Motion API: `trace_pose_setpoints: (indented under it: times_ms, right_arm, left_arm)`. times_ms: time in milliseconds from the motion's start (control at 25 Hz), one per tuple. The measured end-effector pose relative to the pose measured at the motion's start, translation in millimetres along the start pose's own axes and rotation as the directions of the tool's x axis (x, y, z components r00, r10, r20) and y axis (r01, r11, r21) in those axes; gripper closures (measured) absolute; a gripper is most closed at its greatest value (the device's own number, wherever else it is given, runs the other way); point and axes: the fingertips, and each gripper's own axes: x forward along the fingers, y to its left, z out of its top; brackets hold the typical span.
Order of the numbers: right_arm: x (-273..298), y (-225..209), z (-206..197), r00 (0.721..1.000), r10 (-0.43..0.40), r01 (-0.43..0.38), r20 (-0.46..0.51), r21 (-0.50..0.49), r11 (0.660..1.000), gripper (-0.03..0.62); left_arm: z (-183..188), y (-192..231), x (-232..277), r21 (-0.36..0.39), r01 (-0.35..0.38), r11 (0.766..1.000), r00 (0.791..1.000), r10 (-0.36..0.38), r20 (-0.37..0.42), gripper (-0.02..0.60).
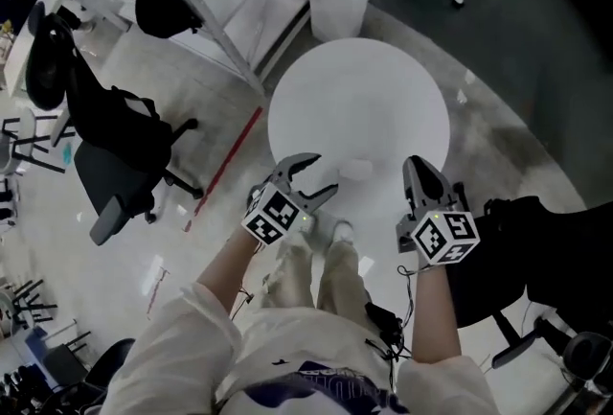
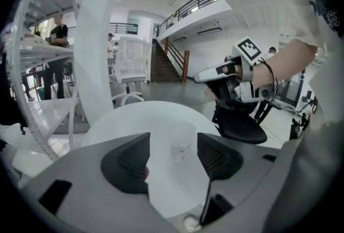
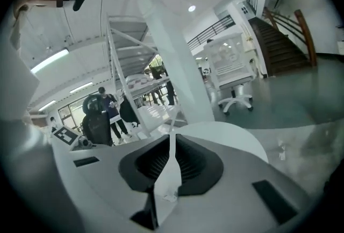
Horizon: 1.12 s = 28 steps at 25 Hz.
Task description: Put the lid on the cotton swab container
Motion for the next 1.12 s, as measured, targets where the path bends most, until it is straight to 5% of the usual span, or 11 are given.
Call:
trace_pose_setpoints:
  times_ms: [120, 200, 480, 760, 840, 1120]
  right_arm:
    - [-18.1, 8.8, 27.3, 0.997, -0.036, 0.036, 0.069, 0.008, 0.999, 0.546]
    - [-25.5, 17.6, 51.2, 0.990, -0.048, 0.049, 0.130, 0.000, 0.999, 0.546]
    - [-49.9, 73.3, 115.8, 0.962, -0.026, 0.048, 0.272, -0.073, 0.996, 0.548]
    - [-63.3, 125.5, 144.6, 0.934, -0.007, 0.112, 0.358, -0.272, 0.956, 0.571]
    - [-68.3, 137.7, 151.0, 0.919, -0.015, 0.145, 0.393, -0.304, 0.942, 0.580]
    - [-79.1, 161.7, 167.9, 0.882, -0.014, 0.226, 0.472, -0.396, 0.890, 0.585]
  left_arm:
    - [37.8, 4.6, -39.2, -0.073, -0.087, 0.994, 0.990, 0.094, 0.105, 0.314]
    - [69.3, 15.2, -65.0, -0.127, -0.158, 0.979, 0.965, 0.180, 0.190, 0.316]
    - [180.5, 19.2, -152.4, -0.197, -0.313, 0.929, 0.813, 0.370, 0.450, 0.321]
    - [227.7, -0.7, -185.4, -0.219, -0.458, 0.862, 0.676, 0.497, 0.544, 0.489]
    - [236.5, -7.3, -188.2, -0.213, -0.480, 0.851, 0.652, 0.508, 0.562, 0.567]
    - [261.9, -10.3, -194.4, -0.199, -0.533, 0.823, 0.587, 0.529, 0.614, 0.583]
